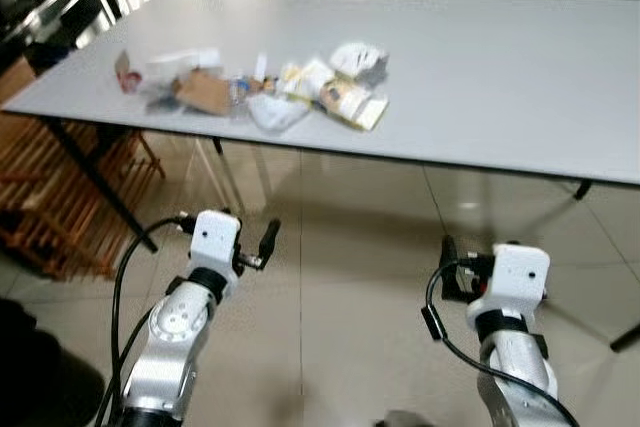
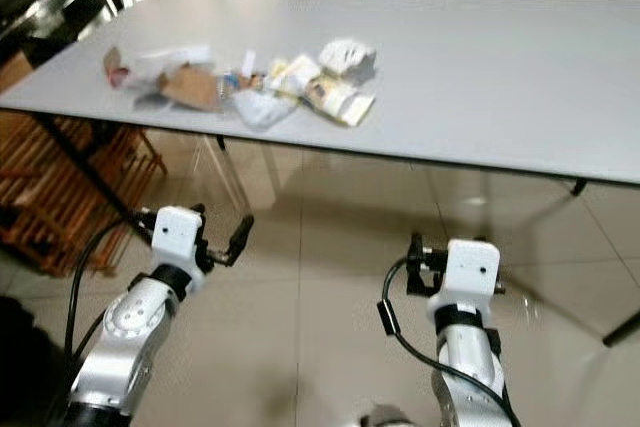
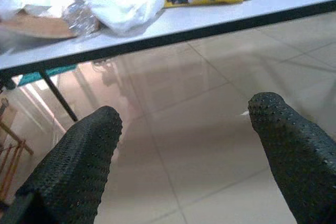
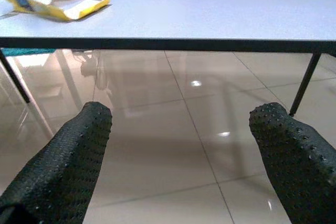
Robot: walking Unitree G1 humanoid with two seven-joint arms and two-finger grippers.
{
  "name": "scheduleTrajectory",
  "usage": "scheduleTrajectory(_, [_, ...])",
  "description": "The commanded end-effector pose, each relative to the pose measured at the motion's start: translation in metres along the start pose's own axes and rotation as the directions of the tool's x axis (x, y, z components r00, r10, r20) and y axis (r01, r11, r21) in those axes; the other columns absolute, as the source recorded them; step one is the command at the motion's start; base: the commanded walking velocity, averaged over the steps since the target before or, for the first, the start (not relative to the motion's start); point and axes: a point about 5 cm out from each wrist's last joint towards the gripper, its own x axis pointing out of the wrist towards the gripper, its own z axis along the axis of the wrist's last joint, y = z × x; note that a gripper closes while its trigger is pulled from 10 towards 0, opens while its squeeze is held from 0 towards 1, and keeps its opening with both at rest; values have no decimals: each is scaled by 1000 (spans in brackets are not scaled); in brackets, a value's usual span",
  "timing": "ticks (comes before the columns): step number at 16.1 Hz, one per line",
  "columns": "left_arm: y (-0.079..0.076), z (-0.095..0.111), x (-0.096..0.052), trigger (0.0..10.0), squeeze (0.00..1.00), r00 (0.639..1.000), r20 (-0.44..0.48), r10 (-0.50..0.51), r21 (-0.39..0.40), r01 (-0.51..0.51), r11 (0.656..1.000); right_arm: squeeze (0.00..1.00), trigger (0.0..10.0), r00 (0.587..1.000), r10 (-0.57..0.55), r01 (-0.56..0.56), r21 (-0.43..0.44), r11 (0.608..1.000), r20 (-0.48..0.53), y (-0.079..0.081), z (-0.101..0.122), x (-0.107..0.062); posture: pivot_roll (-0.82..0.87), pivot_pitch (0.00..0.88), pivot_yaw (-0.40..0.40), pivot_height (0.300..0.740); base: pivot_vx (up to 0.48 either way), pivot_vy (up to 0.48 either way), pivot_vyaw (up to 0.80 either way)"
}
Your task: Picking trash to rubbish bin
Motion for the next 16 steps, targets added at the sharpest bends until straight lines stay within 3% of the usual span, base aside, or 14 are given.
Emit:
scheduleTrajectory(1, [3, 1, 0, 10000, 0, 1000, 2, 11, 4, -11, 1000, 0, 10000, 1000, -6, 6, -2, 1000, 2, -2, 0, 1, -107, 80, 100, 740, 480, 0, 0])
scheduleTrajectory(6, [5, 3, 1, 10000, 0, 1000, 15, 21, 14, -21, 1000, 0, 10000, 1000, 10, -9, -20, 1000, 16, 1, 2, 2, -104, 77, 94, 740, 480, 0, 0])
scheduleTrajectory(10, [2, 27, 7, 10000, 0, 994, 112, 14, 34, -17, 999, 0, 10000, 989, 26, -12, -99, 995, 142, 4, 26, 1, -106, 80, 92, 740, 432, 0, 0])
scheduleTrajectory(16, [-1, 38, 10, 10000, 0, 989, 149, 16, 36, -22, 999, 0, 10000, 985, 37, -20, -100, 995, 171, 6, 36, 2, -107, 78, 95, 740, 131, 0, 0])
